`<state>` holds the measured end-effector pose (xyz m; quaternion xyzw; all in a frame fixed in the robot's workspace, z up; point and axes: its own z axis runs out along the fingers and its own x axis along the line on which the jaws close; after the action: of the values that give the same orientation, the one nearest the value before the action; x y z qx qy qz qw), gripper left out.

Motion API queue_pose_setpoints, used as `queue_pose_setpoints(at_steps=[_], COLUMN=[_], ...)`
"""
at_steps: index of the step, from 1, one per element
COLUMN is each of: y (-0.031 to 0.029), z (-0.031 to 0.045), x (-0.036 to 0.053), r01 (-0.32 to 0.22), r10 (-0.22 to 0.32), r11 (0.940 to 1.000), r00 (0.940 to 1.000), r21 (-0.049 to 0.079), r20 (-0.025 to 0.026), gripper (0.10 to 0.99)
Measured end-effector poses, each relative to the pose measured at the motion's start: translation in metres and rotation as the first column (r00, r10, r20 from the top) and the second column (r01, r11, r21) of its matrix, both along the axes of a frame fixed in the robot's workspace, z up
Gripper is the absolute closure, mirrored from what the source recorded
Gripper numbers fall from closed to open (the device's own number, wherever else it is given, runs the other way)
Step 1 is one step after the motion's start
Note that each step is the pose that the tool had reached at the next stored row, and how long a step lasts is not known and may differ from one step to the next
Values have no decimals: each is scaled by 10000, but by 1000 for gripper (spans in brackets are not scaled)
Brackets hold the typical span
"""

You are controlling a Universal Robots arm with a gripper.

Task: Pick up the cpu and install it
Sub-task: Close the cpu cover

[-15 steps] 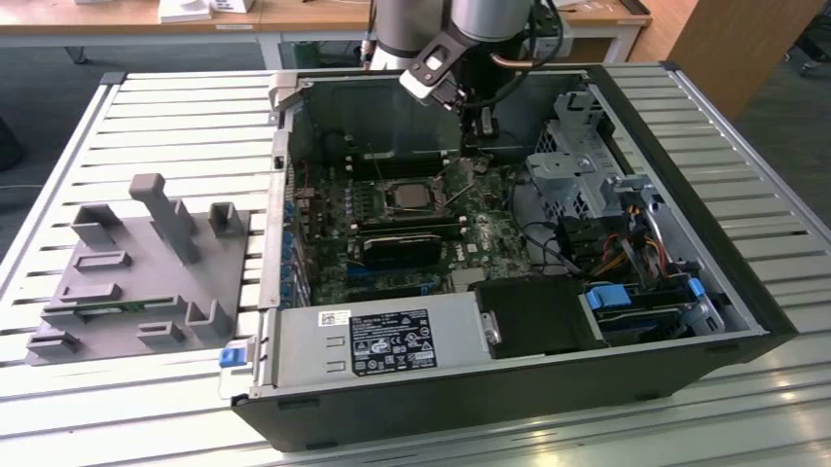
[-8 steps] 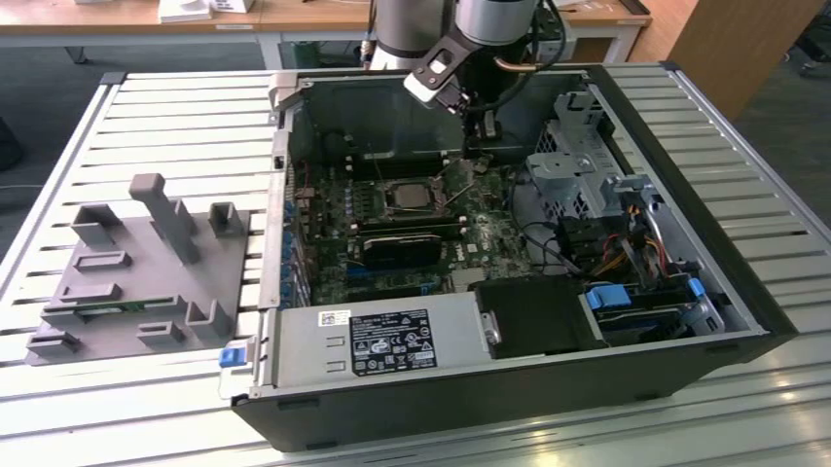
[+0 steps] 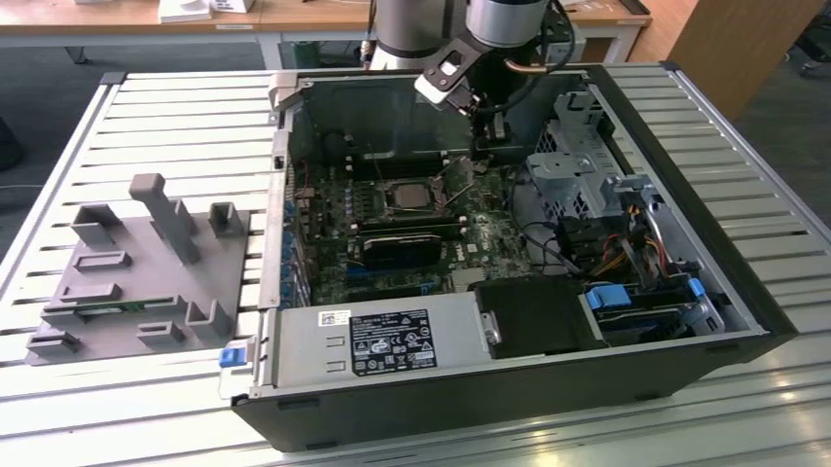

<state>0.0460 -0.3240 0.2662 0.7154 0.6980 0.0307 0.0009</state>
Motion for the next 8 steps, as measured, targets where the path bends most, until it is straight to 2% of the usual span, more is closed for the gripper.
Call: queue_pose_setpoints(at_steps=[8], y=[0], z=[-23], x=[30], r01=[-56], r10=[56], r11=[10000], r00=[10000], r21=[-2], r20=[-4], gripper=[980])
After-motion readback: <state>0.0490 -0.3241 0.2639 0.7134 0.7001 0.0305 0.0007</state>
